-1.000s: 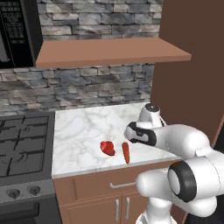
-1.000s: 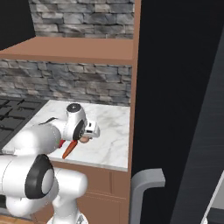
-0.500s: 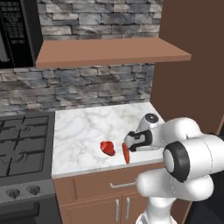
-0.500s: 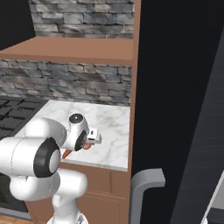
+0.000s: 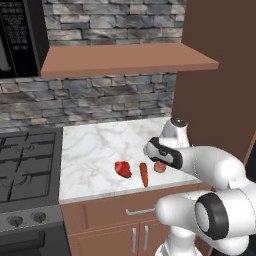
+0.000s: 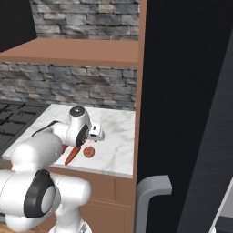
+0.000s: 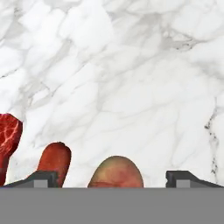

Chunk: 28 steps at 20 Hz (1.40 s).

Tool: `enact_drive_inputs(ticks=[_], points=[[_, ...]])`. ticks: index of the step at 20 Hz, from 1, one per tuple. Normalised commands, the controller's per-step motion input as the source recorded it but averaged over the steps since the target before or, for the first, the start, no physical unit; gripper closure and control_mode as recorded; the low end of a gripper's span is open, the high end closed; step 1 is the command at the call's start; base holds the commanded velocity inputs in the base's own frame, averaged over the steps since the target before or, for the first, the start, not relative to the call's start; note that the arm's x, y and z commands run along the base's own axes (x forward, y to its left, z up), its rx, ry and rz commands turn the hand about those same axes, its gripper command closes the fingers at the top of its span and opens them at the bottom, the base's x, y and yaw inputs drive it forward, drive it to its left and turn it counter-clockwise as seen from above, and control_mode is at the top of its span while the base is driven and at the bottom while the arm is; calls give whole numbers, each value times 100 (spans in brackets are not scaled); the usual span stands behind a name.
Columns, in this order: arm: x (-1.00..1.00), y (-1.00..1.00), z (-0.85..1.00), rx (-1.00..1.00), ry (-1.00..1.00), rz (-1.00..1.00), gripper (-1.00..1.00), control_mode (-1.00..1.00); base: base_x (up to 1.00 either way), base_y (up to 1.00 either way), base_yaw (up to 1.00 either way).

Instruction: Open the fridge, remove the peach, carrot, and steak, and place them on any counter.

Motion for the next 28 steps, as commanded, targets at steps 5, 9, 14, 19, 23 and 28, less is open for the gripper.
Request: enact_drive_inputs(ticks=[5,9,14,19,23,28], points=[[-8,0,100,12,3,0,-100,-100,0,0,0],[-40,5,100,4,6,0,-100,-100,0,0,0],[-84,7,100,-1,2,0,-100,-100,0,0,0],[-100,0,100,-1,0,0,-100,-100,0,0,0],[-100,0,95,-2,-3,0,-100,-100,0,0,0],[-100,5,28,-3,-25,-1,-100,-100,0,0,0]])
